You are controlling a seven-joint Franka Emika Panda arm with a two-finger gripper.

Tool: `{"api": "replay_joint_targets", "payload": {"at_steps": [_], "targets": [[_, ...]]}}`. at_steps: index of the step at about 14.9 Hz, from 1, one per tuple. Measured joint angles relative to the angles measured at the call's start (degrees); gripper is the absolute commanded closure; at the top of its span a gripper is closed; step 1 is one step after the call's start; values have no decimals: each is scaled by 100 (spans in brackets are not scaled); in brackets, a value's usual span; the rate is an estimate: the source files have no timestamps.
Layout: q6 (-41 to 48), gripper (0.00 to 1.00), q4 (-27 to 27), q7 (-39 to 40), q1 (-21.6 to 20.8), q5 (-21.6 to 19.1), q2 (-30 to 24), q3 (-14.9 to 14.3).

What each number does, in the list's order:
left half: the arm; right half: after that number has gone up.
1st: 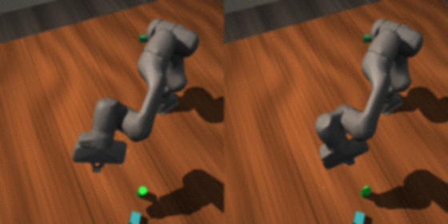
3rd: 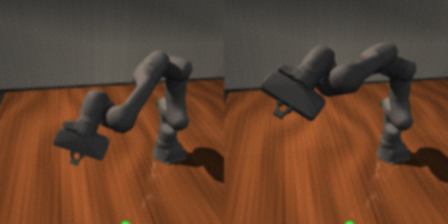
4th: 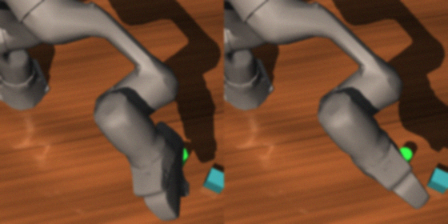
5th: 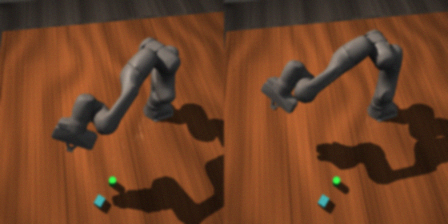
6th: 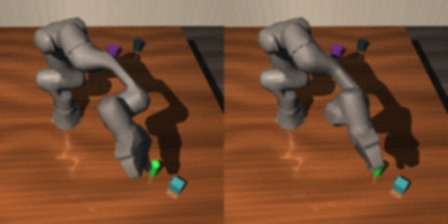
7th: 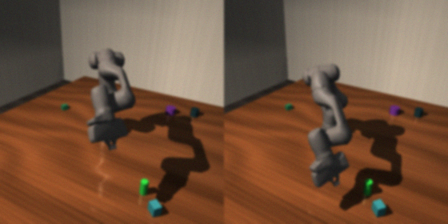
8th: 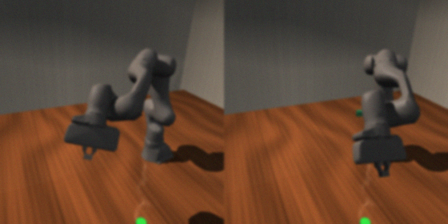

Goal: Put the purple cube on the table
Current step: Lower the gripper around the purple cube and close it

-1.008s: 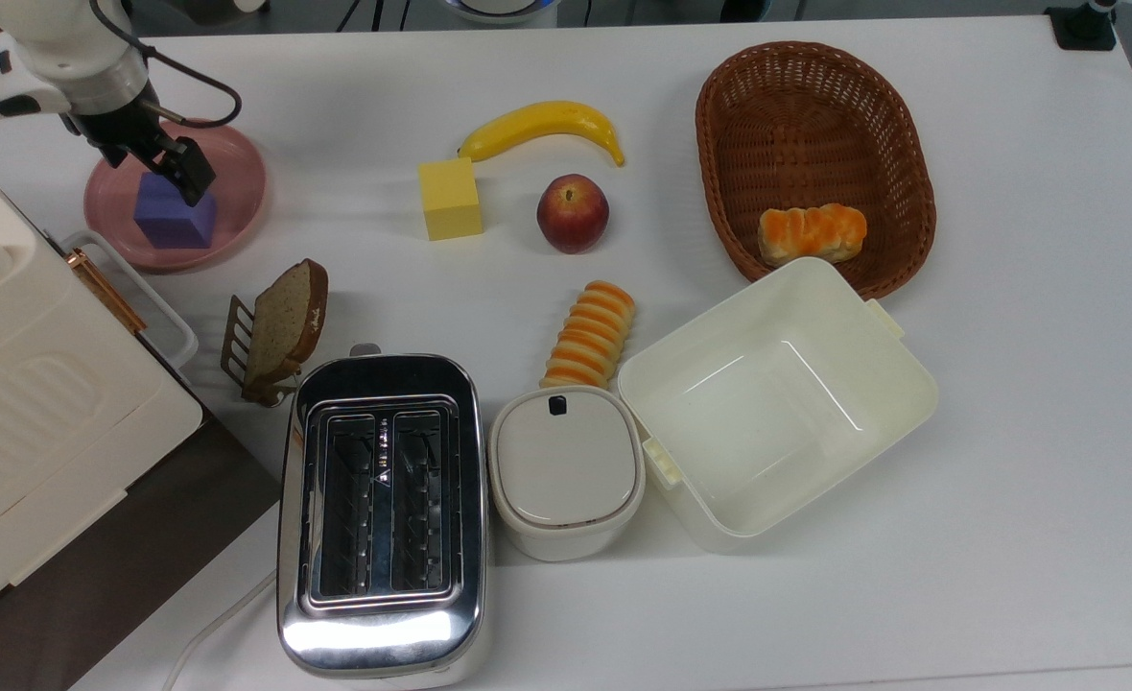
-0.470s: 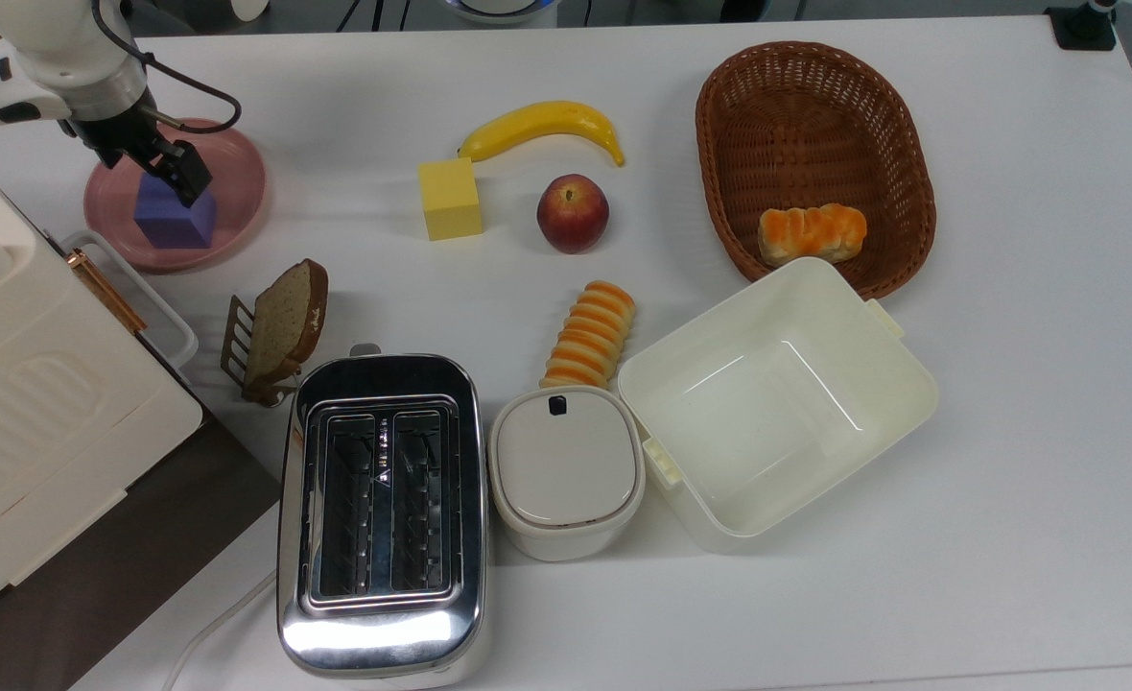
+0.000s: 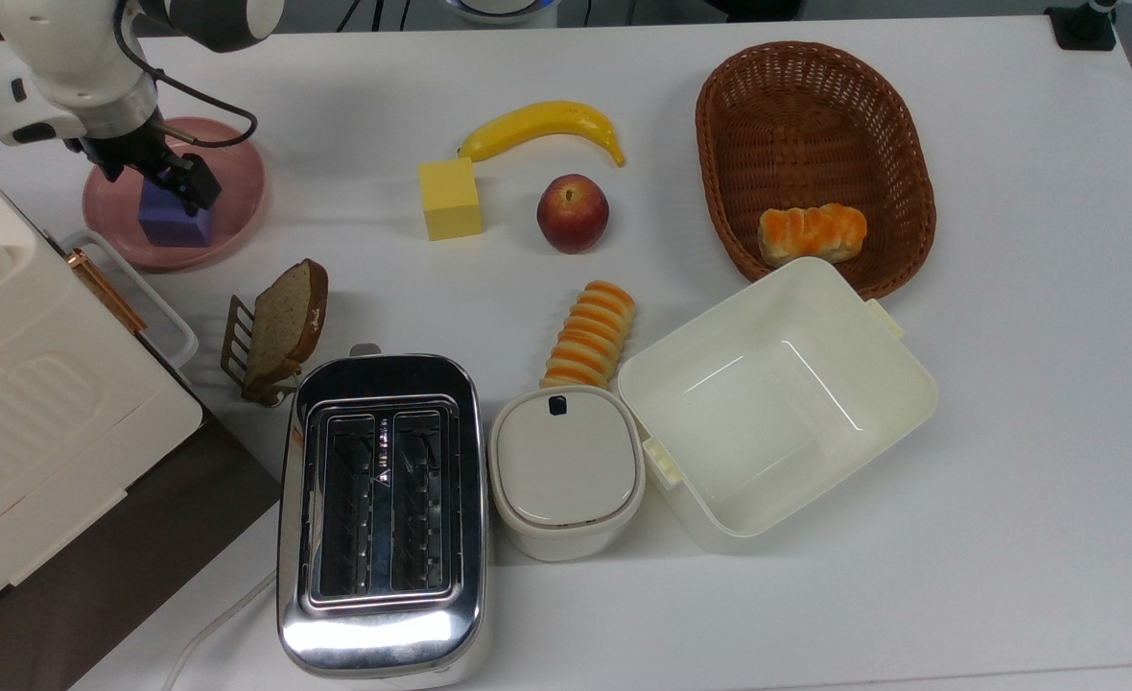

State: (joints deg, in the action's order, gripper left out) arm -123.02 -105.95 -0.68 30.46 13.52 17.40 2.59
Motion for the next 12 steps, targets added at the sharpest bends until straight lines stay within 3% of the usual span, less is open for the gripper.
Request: {"api": "replay_joint_targets", "payload": {"at_steps": [12], "targets": [[0,0,-9,11,7,1,-63,18]]}}
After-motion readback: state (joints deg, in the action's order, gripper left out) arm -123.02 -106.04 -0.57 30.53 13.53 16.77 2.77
